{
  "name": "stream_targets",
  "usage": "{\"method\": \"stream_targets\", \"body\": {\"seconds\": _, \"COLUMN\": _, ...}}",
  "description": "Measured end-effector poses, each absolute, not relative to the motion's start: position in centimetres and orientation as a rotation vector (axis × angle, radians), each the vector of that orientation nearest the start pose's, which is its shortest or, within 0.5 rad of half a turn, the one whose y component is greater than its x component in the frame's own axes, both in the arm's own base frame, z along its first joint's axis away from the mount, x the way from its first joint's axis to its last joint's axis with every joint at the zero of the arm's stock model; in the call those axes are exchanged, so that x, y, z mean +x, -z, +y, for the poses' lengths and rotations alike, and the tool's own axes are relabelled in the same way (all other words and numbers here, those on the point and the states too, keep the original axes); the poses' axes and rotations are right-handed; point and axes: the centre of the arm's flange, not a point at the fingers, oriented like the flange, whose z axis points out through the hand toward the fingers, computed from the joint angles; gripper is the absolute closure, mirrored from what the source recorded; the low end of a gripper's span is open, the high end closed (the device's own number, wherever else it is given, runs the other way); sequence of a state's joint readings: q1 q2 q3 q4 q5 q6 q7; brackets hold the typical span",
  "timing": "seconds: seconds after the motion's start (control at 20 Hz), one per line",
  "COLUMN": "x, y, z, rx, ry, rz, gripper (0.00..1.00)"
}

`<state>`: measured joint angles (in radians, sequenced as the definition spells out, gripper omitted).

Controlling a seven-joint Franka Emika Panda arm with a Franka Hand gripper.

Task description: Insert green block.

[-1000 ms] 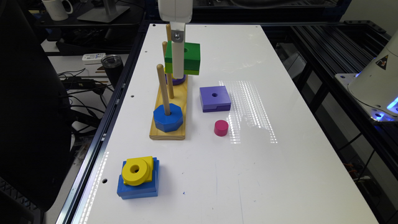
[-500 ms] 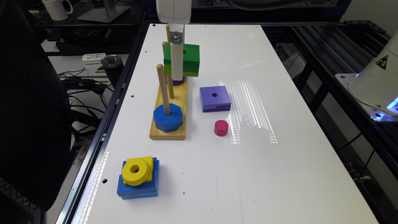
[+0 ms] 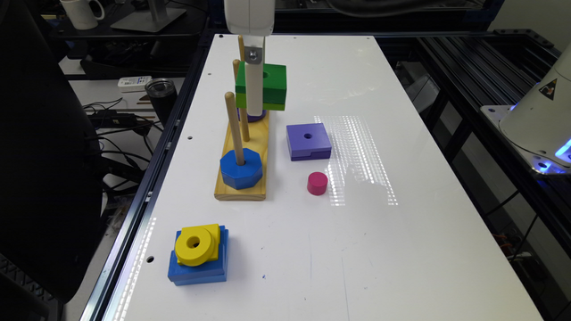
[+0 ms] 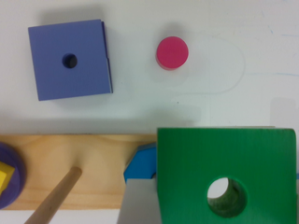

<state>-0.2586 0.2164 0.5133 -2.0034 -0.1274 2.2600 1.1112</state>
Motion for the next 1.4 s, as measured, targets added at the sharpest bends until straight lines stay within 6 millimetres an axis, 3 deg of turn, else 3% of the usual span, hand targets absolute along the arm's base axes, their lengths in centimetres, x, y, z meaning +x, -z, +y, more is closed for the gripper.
{"method": "stream_targets", "body": {"seconds": 1.4, "x": 58.4, "y": -37.0, "z": 11.5, "rx": -2.849, "ry": 0.083, "rz": 1.208, "gripper": 1.00}}
